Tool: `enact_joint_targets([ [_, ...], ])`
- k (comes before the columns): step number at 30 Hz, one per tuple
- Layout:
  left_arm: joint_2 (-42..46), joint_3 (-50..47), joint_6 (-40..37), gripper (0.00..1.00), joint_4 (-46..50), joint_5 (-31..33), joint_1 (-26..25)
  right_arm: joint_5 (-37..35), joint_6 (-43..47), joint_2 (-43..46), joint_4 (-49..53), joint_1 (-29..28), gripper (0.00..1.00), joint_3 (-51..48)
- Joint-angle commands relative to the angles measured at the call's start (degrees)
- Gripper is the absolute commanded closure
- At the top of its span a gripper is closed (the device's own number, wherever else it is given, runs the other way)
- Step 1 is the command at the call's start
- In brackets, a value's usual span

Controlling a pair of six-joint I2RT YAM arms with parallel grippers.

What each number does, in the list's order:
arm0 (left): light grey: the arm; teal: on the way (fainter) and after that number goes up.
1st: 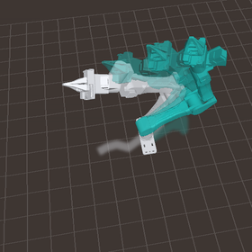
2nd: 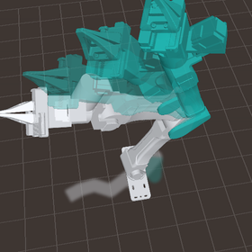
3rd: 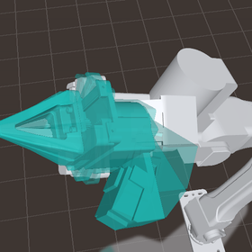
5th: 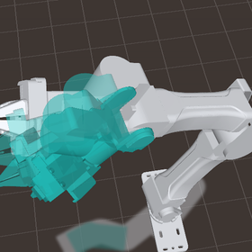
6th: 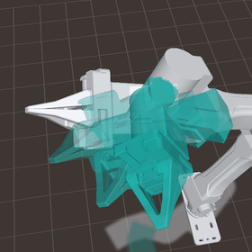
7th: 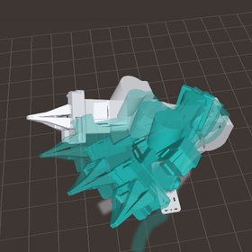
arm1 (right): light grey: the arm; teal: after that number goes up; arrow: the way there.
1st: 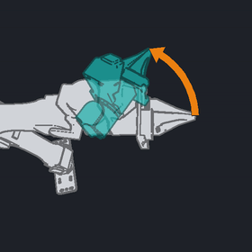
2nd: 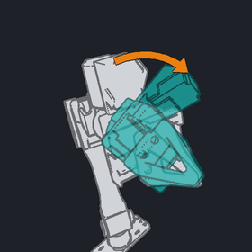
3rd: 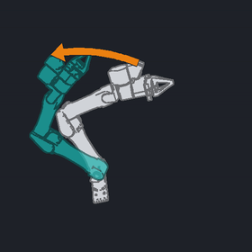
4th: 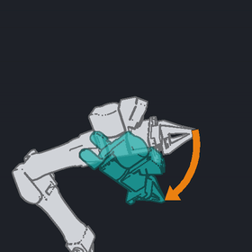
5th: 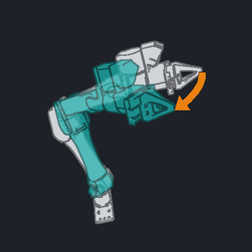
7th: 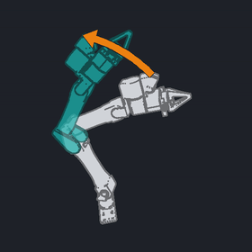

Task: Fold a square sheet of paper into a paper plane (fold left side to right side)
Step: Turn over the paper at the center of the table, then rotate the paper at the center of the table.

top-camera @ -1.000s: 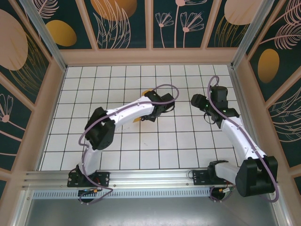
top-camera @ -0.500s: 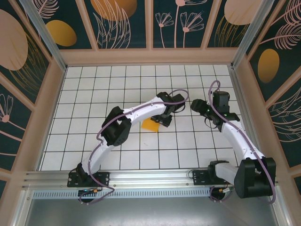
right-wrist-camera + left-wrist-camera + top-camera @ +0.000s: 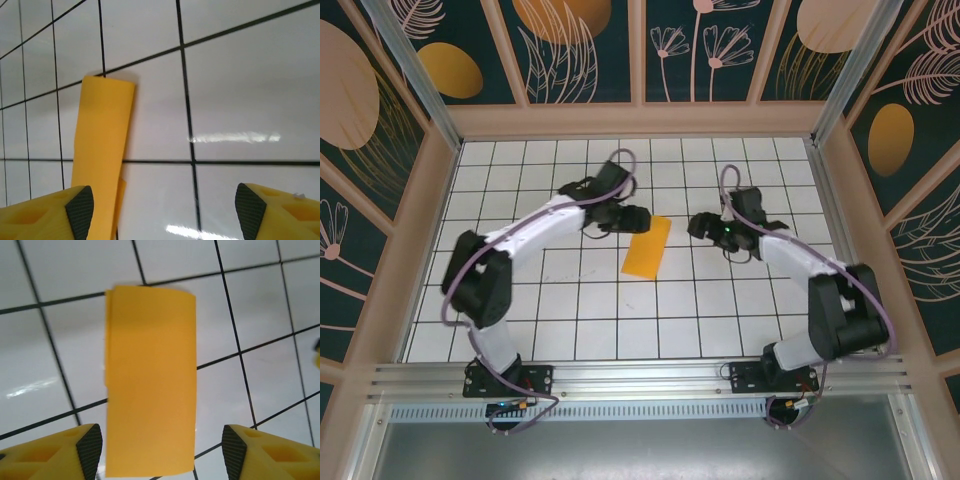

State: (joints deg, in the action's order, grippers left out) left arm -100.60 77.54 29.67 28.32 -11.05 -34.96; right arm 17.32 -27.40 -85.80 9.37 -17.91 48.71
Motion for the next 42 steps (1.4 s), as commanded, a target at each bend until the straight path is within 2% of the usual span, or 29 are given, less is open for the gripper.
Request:
enact_joint_targets([
  [1,7.3,-10.3,1.7,0.27,-15.9,-6.4,2.3,-7.1,-0.9,-6.6,2.5,-3.8,0.15,7.7],
  [5,14.6,-20.2,2.9,0.23,-23.6,-6.0,5.6,-11.7,-1.1,-14.4,5.8,-7.6,0.09,15.6],
  [10,19.2,-28.1,3.6,0.18,-27.1,-4.1,8.4,-15.0,-2.2,-21.5,8.8,-11.4,0.04,22.5],
  [15,20.4,-29.9,2.1,0.22,-26.9,-3.4,8.9,-15.3,-3.2,-27.2,11.3,-13.1,0.03,28.0],
  [25,23.7,-31.8,0.0,0.21,-25.2,0.4,9.1,-11.0,-2.7,-32.6,11.6,-16.4,0.03,34.8],
  [30,24.1,-32.4,-0.1,0.21,-24.9,0.9,9.1,-7.5,-0.9,-34.2,10.0,-17.1,0.03,37.4],
  [37,24.0,-33.1,0.8,0.21,-25.6,-0.4,9.1,-13.7,2.0,-30.0,13.9,-16.0,0.04,36.4],
  [40,23.3,-33.7,1.9,0.21,-27.0,-2.6,9.1,-12.1,3.3,-26.8,11.9,-15.3,0.05,33.8],
  [42,22.8,-34.3,2.9,0.21,-28.3,-4.5,9.1,-8.5,3.7,-25.4,9.3,-14.4,0.09,32.0],
])
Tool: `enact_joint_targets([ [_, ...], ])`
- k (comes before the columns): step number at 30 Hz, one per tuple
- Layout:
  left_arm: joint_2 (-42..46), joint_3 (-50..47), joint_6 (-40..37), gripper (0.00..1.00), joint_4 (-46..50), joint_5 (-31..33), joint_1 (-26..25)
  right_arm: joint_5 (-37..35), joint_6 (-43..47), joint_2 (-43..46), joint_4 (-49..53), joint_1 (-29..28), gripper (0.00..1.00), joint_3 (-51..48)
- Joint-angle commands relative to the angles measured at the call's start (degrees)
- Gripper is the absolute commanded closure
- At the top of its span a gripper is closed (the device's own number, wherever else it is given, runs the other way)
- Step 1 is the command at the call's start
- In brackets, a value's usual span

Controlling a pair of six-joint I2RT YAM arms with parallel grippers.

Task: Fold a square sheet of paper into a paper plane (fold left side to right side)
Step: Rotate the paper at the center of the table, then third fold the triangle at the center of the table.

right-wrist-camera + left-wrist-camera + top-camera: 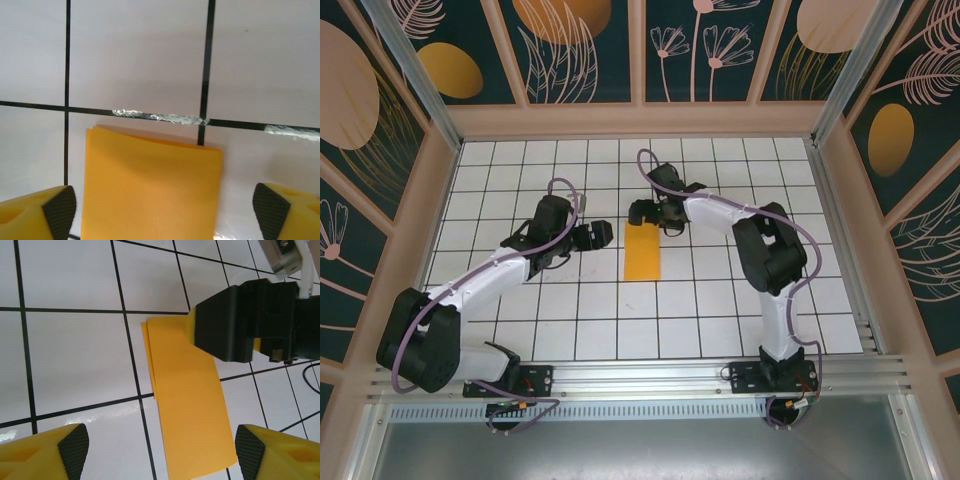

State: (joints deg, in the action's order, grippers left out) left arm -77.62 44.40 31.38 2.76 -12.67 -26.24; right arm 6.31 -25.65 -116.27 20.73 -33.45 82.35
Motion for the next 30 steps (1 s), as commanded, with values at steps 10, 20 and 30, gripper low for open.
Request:
enact_joint_targets([
  [10,-5.1,-1.4,3.1,0.21,-4.3,-7.4,0.3,16.9,2.3,1.2,-10.4,1.8,0.12,-3.9],
  [20,-8.0,-0.9,3.8,0.21,-4.5,-9.5,0.3,13.7,3.7,-3.4,-8.0,1.8,0.12,-3.5],
  [30,-15.6,0.4,8.4,0.34,-10.8,-17.4,0.2,14.3,3.9,-3.1,-9.9,3.8,0.14,-7.4],
])
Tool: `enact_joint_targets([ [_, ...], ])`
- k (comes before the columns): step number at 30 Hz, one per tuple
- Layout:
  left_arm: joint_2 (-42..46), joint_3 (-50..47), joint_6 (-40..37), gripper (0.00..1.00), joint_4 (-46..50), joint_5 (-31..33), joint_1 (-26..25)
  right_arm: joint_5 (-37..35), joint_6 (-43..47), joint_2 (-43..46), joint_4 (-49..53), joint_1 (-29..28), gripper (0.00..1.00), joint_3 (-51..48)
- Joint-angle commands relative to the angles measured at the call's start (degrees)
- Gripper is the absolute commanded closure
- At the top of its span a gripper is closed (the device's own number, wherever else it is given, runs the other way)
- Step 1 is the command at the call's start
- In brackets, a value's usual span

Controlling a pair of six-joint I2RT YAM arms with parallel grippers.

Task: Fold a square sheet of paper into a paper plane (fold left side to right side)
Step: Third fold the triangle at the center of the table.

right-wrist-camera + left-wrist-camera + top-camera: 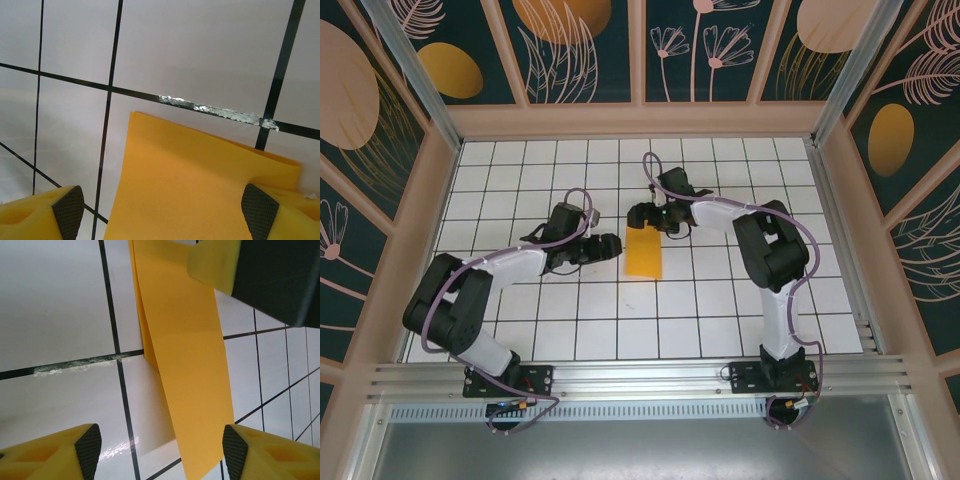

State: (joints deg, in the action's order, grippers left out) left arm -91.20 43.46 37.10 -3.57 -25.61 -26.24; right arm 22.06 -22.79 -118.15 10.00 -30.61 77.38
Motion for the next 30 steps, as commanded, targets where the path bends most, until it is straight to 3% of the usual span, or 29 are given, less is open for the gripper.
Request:
enact_joint_targets([
  [1,-2.7,1.5,3.2,0.35,-5.3,-5.2,0.1,-1.3,1.0,-1.1,0.8,1.0,0.14,-2.6],
  [20,-13.8,6.3,6.7,0.40,-9.4,-9.3,-3.0,0.1,0.3,-0.1,-1.1,1.0,0.14,-4.3],
  [30,-13.3,6.2,7.5,0.64,-8.9,-7.8,-3.4,0.5,0.4,0.5,-2.4,1.1,0.14,-4.8],
])
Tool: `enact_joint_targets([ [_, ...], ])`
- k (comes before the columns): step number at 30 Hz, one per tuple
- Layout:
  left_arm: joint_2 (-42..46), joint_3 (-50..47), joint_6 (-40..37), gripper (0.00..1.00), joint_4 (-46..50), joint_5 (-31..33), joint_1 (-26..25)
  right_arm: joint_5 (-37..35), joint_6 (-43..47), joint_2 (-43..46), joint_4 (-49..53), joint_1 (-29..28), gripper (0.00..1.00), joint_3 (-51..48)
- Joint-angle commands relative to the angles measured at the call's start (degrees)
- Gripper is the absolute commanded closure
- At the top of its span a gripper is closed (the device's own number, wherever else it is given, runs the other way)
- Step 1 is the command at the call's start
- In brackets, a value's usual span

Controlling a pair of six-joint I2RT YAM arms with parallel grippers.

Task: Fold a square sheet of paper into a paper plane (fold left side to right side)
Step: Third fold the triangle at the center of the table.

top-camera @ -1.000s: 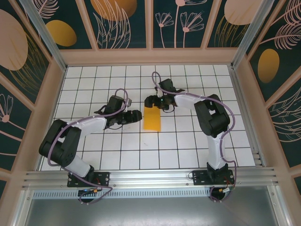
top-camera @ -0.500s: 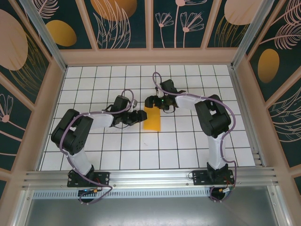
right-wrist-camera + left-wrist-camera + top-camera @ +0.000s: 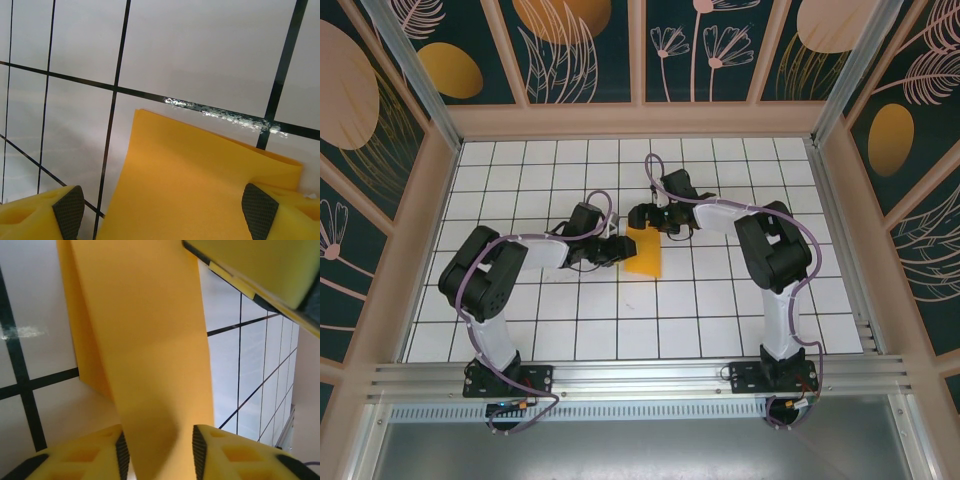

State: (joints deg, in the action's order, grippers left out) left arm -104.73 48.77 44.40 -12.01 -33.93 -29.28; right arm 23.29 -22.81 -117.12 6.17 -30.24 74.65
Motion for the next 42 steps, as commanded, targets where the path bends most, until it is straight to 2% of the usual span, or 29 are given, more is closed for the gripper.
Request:
enact_joint_targets([
  [1,0.4,0.6,0.2,0.66,-0.5,0.6,-0.3,-0.7,0.5,-0.5,1.2,0.8,0.14,-2.1],
  [7,1.4,-0.3,0.5,0.77,-0.5,1.1,-0.3,-0.8,1.0,0.2,0.7,1.1,0.13,-1.9],
  [12,1.2,-0.5,2.1,0.87,-0.6,1.0,-0.4,-1.8,2.2,5.5,-4.0,1.3,0.09,-5.3],
  [18,2.3,-2.1,5.9,0.90,-3.0,1.1,-1.3,-5.5,5.3,17.1,-12.9,2.4,0.03,-15.9],
  [25,2.8,-4.1,10.2,0.94,-6.1,1.3,-1.7,-8.9,11.2,34.3,-18.3,0.6,0.03,-31.8],
  [28,3.5,-4.8,11.9,0.94,-6.6,1.6,-2.0,-11.9,14.1,41.6,-20.9,-4.5,0.07,-39.1],
  [33,4.2,-6.3,13.9,0.95,-7.9,1.3,-2.0,-23.7,18.7,49.5,-25.7,-20.1,0.08,-47.9],
  [37,4.4,-6.8,14.8,0.96,-8.4,1.0,-1.9,-34.8,21.9,45.8,-24.3,-29.6,0.09,-47.0],
  [42,5.3,-6.8,14.2,0.96,-6.9,1.6,-2.1,-42.2,27.6,36.3,-24.6,-34.7,0.12,-42.6],
])
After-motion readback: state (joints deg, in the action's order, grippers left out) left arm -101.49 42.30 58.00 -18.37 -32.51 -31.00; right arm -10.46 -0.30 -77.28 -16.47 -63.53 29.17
